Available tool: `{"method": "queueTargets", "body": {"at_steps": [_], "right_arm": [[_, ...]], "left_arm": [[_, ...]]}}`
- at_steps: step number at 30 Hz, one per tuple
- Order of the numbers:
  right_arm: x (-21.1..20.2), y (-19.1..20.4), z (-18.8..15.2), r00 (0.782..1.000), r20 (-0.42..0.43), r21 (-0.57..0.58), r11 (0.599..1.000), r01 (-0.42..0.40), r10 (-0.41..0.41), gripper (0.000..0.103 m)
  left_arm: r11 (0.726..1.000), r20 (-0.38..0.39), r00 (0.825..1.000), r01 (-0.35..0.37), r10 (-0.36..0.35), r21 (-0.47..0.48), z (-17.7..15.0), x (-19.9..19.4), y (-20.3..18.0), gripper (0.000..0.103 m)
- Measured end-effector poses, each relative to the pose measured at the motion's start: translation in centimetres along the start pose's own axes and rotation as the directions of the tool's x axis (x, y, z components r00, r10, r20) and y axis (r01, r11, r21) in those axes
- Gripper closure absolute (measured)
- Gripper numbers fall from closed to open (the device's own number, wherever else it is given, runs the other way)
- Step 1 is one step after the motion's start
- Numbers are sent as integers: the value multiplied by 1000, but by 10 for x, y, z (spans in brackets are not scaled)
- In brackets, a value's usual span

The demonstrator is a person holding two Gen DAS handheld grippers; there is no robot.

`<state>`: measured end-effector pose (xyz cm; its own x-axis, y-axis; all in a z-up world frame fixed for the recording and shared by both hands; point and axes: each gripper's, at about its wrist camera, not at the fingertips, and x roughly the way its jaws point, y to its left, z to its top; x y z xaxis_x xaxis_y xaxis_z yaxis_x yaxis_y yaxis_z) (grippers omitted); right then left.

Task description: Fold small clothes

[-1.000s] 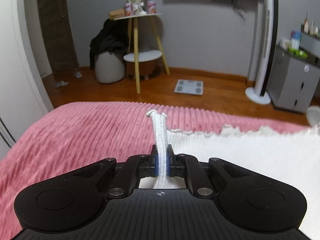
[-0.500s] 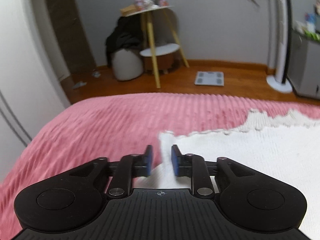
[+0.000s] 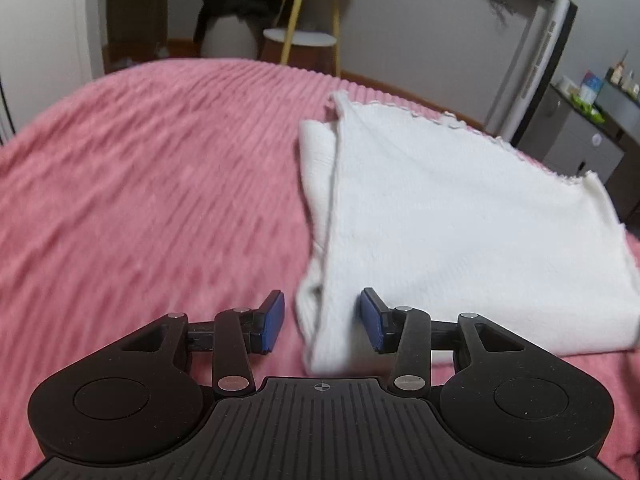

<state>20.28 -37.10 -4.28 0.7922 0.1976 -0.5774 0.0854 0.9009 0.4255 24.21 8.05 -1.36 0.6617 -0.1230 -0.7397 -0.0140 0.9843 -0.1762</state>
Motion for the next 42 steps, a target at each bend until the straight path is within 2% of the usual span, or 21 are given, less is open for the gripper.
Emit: {"method": "queueTargets", "body": {"at_steps": [3, 5, 7, 8, 9, 10, 13, 17, 18, 20, 22, 24, 26, 28, 29, 30, 31, 35, 39, 41, 42], "right_arm": [[12, 5, 1, 998, -40, -8, 999, -48, 47, 48], [21, 12, -1, 997, -64, -42, 998, -48, 45, 60], [29, 15, -2, 996, -84, -59, 998, -24, 19, 71], [31, 14, -1, 996, -87, -53, 998, -25, 21, 80], [32, 14, -1, 996, -89, -48, 999, -17, 13, 86], [31, 15, 0, 996, -88, -51, 999, -7, 2, 93], [21, 28, 5, 999, -28, -143, 989, 40, -44, 94], [4, 40, 4, 990, 90, -230, 965, 128, -110, 95], [3, 41, 1, 986, 105, -243, 958, 154, -132, 95], [12, 34, -6, 983, 69, -253, 950, 182, -170, 94], [27, 23, -15, 978, 16, -239, 949, 207, -210, 91], [26, 19, -11, 977, -3, -230, 951, 208, -214, 78], [13, 18, 3, 983, 14, -190, 965, 181, -181, 60], [1, 20, 15, 986, 70, -189, 969, 159, -149, 48], [0, 22, 21, 985, 96, -195, 968, 160, -144, 46], [5, 26, 28, 984, 108, -202, 967, 158, -138, 46], [13, 29, 35, 986, 102, -207, 966, 154, -135, 46], [56, 53, 64, 986, 100, -255, 954, 158, -136, 46], [111, 55, 92, 981, 28, -267, 944, 193, -192, 51], [132, 48, 96, 980, -21, -253, 949, 185, -197, 84], [139, 46, 98, 984, -44, -244, 957, 156, -172, 88]], "left_arm": [[1000, -11, 1000, 25, -25, -7, -1, 0, -7, 58], [1000, -40, 999, -2, 3, 25, -2, 8, -11, 58], [1000, -64, 998, -23, 23, 2, -1, 16, -11, 61], [999, -65, 998, -28, 26, -25, 1, 16, -9, 72], [999, -67, 997, -28, 25, -42, 3, 15, -9, 89], [999, -66, 998, -24, 20, -48, 6, 13, -9, 89], [999, -8, 999, -39, 39, -20, 12, -1, -12, 90], [998, 48, 998, -46, 48, -47, 10, -16, -7, 91], [998, 42, 997, -62, 63, -32, 8, -12, -7, 91], [993, -12, 993, -121, 121, 9, 0, 7, -6, 90], [989, -18, 990, -141, 142, 40, -6, 14, -8, 88], [990, 7, 992, -129, 129, 47, -1, 3, -11, 83], [994, 42, 993, -107, 106, 25, 8, -7, -11, 82], [993, 88, 990, -113, 110, 27, 21, -9, -15, 69], [994, 100, 990, -109, 105, 34, 28, -6, -19, 58], [994, 104, 990, -103, 99, 37, 35, 1, -22, 50], [994, 99, 991, -98, 93, 46, 41, 9, -27, 48], [986, 62, 990, -134, 129, 102, 64, 52, -44, 48], [984, 70, 986, -156, 150, 91, 81, 78, -49, 44], [981, 70, 983, -178, 172, 83, 90, 91, -50, 42], [978, 72, 979, -194, 188, 79, 94, 96, -50, 44]]}}
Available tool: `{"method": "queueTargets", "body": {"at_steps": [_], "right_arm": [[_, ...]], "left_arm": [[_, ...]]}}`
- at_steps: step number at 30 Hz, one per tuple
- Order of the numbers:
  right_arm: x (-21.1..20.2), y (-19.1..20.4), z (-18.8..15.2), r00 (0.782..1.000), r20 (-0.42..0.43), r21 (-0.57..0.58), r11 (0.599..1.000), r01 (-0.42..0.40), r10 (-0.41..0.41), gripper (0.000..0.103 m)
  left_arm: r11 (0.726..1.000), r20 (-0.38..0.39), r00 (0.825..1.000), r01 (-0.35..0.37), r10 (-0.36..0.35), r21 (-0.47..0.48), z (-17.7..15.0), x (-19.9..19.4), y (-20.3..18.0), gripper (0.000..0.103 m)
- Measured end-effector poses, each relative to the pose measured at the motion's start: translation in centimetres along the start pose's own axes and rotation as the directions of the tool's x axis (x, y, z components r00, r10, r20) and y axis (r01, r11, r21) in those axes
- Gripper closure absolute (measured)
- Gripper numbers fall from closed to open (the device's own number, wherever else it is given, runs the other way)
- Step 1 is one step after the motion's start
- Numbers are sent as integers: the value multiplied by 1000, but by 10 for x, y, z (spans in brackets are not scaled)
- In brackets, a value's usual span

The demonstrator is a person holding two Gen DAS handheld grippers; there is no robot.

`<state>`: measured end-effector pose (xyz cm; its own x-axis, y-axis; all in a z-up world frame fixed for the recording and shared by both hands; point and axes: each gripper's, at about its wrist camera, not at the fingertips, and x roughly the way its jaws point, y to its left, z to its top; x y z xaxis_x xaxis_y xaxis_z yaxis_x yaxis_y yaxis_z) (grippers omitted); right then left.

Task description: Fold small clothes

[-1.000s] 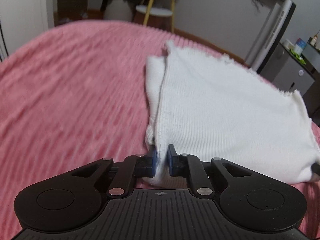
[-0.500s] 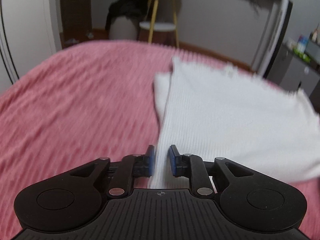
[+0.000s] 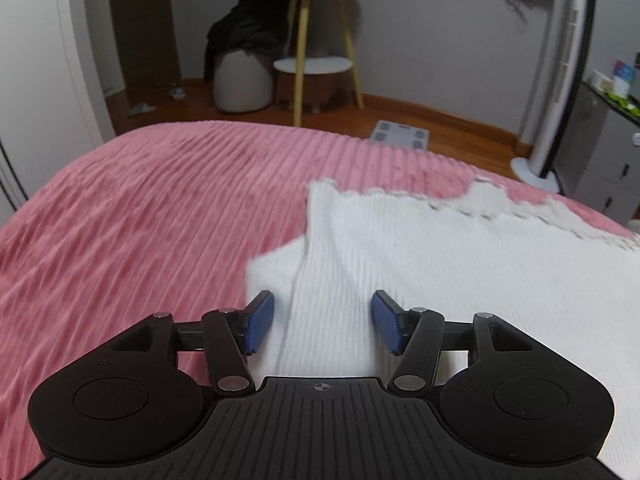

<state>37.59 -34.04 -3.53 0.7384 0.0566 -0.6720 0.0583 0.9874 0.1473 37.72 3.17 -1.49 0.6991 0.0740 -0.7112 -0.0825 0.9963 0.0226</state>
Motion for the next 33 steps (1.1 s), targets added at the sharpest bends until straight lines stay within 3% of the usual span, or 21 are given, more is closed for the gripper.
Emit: {"method": "queueTargets", "body": {"at_steps": [1, 2, 3, 5, 7, 9, 10, 11, 12, 14, 17, 20, 22, 24, 27, 29, 32, 33], "right_arm": [[3, 0, 0, 1000, -1, -2, 1000, -16, 16, 91], [1, 3, 0, 1000, 17, -32, 999, -5, 5, 95], [-3, 7, 0, 998, 59, -78, 996, 40, -36, 95], [-9, 13, -1, 980, 149, -137, 979, 154, -133, 99], [-3, 15, -3, 959, 164, -167, 952, 257, -230, 99], [9, 12, -6, 962, 89, -189, 944, 271, -258, 98], [7, 12, -9, 963, 94, -186, 946, 266, -253, 98], [-3, 13, -12, 962, 124, -180, 948, 261, -242, 96], [-14, 15, -16, 961, 158, -177, 951, 255, -228, 96], [-41, 21, -25, 952, 239, -176, 956, 236, -191, 92], [-72, 32, -49, 952, 298, -209, 968, 141, -74, 82], [-81, 42, -77, 958, 286, -285, 954, 92, -7, 82], [-73, 43, -90, 970, 242, -325, 939, 112, -32, 82], [-58, 38, -97, 975, 194, -339, 925, 174, -112, 82], [-64, 29, -92, 971, 193, -261, 946, 189, -141, 82], [-78, 35, -90, 955, 227, -217, 946, 242, -192, 73], [-105, 29, -103, 961, 241, -115, 979, 170, -139, 55], [-112, 27, -109, 964, 236, -100, 984, 148, -121, 54]], "left_arm": [[1000, 4, 1000, -8, 8, -3, 3, 5, 0, 49], [1000, 13, 1000, -13, 13, 1, 5, 9, 0, 74], [1000, 18, 1000, -21, 21, 18, 7, 12, -2, 90], [997, 19, 998, -62, 61, 47, 9, 20, -6, 90], [994, 10, 996, -84, 84, 63, 9, 25, -8, 84], [990, 35, 992, -124, 122, 67, 7, 17, -9, 61], [991, 50, 993, -115, 112, 64, 5, 10, -6, 58], [994, 55, 994, -98, 95, 55, 3, 4, -2, 53], [995, 55, 995, -87, 85, 42, 1, -2, 2, 40], [994, 53, 993, -109, 109, -2, -5, -16, 11, 24], [997, 47, 996, -70, 72, -36, -13, -34, 22, 23], [998, 15, 998, -66, 66, -13, -21, -44, 25, 21], [999, 0, 999, -48, 48, -6, -27, -49, 28, 19], [1000, -23, 999, -29, 28, -12, -35, -53, 33, 17], [998, -36, 998, 45, -47, -45, -49, -61, 46, 14], [990, -47, 992, 117, -121, -80, -59, -62, 53, 13], [974, -91, 975, 189, -201, -128, -66, -54, 54, 12], [970, -96, 971, 204, -217, -131, -66, -51, 54, 12]]}}
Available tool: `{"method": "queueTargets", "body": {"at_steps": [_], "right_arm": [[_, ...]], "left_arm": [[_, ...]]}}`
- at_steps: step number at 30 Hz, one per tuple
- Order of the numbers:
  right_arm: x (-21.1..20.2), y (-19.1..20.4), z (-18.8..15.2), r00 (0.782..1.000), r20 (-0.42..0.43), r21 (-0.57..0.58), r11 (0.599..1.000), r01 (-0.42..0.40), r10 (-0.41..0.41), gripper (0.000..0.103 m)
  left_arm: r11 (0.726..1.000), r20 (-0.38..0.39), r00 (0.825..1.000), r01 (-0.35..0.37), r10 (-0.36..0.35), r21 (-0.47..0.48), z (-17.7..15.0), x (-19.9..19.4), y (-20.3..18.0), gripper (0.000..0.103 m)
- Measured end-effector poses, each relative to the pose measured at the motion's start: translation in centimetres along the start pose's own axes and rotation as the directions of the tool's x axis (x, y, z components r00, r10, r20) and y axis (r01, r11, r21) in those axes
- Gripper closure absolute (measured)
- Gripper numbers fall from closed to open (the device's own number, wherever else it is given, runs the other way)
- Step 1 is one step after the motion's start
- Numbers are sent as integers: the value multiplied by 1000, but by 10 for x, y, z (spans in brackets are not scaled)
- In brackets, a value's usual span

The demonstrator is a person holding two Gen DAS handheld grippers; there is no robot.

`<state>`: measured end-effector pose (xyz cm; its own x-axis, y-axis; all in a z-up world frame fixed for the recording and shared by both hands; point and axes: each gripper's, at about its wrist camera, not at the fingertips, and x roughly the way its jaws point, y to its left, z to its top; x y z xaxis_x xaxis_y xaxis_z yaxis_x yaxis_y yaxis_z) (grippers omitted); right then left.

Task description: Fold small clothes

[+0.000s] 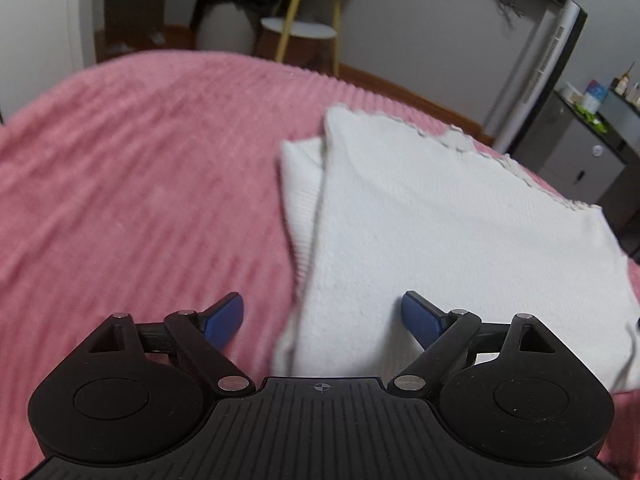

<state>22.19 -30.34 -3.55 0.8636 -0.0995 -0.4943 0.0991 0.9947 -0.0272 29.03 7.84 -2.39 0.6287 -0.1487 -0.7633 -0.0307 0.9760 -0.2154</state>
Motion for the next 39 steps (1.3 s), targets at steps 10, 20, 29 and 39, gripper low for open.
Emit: {"method": "queueTargets", "body": {"at_steps": [10, 20, 29, 39], "right_arm": [[-11, 19, -9, 995, 4, -38, 995, -96, 96, 53], [-18, 38, -14, 989, 4, -73, 986, -148, 149, 67], [-19, 37, -13, 990, -16, -43, 989, -144, 143, 67], [-25, 32, -12, 990, -4, -19, 990, -143, 143, 67]], "left_arm": [[992, -16, 997, 75, -77, -99, 11, 12, 5, 58], [976, 8, 993, 121, -121, -180, 9, 7, 26, 46], [896, -11, 962, 251, -274, -367, 19, 27, 52, 19], [950, -85, 980, 153, -182, -273, 44, 15, 23, 84]]}}
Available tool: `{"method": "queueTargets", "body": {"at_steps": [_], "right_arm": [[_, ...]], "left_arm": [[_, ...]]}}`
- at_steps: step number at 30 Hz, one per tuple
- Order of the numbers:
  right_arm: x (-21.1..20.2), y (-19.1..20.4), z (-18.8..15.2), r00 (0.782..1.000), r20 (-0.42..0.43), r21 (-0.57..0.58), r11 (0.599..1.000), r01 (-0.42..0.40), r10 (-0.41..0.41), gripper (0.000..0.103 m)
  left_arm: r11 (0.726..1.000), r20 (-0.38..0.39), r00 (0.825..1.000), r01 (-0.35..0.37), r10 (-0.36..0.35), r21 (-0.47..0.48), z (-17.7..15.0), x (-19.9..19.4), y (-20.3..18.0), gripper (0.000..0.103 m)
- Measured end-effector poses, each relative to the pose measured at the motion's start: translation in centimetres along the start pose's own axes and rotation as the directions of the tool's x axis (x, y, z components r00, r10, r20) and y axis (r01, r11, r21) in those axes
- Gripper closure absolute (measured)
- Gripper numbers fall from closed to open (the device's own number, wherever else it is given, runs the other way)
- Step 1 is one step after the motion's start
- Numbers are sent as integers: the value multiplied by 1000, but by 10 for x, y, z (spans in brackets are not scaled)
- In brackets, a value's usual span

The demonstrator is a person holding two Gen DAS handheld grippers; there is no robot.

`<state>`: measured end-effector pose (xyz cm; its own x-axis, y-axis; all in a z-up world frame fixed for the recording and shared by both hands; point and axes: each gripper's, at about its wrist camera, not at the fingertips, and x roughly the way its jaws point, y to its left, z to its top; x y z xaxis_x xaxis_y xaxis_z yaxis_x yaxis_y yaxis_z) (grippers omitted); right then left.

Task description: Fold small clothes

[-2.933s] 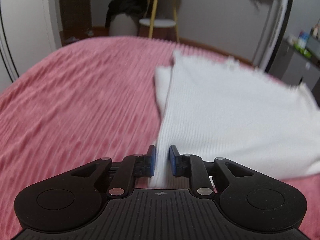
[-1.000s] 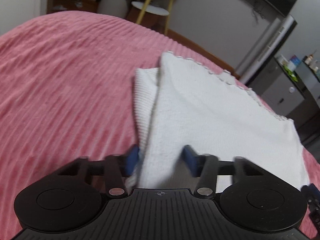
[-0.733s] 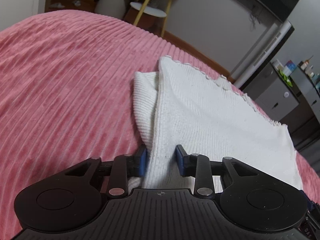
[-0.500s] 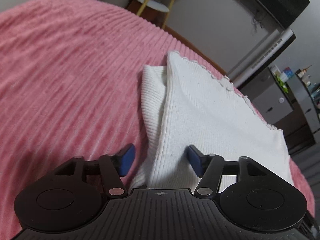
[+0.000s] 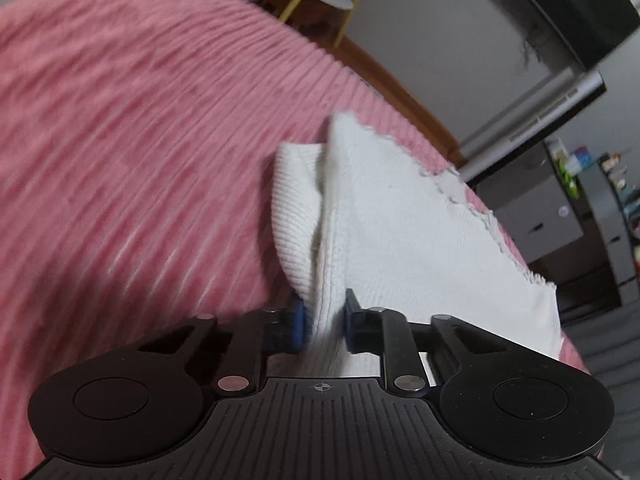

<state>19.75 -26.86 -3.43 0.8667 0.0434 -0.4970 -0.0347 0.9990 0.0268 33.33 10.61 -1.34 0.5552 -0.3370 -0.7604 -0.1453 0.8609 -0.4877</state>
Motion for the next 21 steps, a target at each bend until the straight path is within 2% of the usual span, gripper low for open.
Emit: {"method": "queueTargets", "body": {"at_steps": [3, 6, 10, 12, 15, 16, 19, 21], "right_arm": [[2, -5, -1, 1000, -8, 19, 1000, 18, -18, 67], [4, -12, -3, 1000, -18, 52, 999, 16, -15, 67], [5, -15, -4, 1000, -13, 62, 998, 17, -17, 67], [5, -17, -5, 1000, -12, 67, 998, 20, -19, 67], [8, -23, -7, 999, -21, 77, 997, 28, -27, 67], [9, -25, -9, 999, -27, 83, 996, 27, -25, 67], [13, -28, -11, 999, -43, 91, 996, 20, -16, 67], [15, -29, -12, 999, -48, 95, 995, 15, -10, 67]], "left_arm": [[999, 18, 1000, 7, -8, 53, 4, -15, -36, 85], [988, 35, 999, 33, -38, 150, -1, -26, -87, 85], [956, 25, 999, 19, -27, 293, -28, -14, -153, 84], [939, -14, 1000, 30, -27, 342, -44, 4, -173, 77], [932, -119, 992, 88, -49, 351, -63, 30, -182, 73], [934, -130, 990, 90, -48, 345, -68, 31, -181, 73], [936, -84, 992, 118, -95, 333, -70, 9, -174, 72], [940, 3, 992, 117, -124, 319, -67, -15, -167, 68]]}}
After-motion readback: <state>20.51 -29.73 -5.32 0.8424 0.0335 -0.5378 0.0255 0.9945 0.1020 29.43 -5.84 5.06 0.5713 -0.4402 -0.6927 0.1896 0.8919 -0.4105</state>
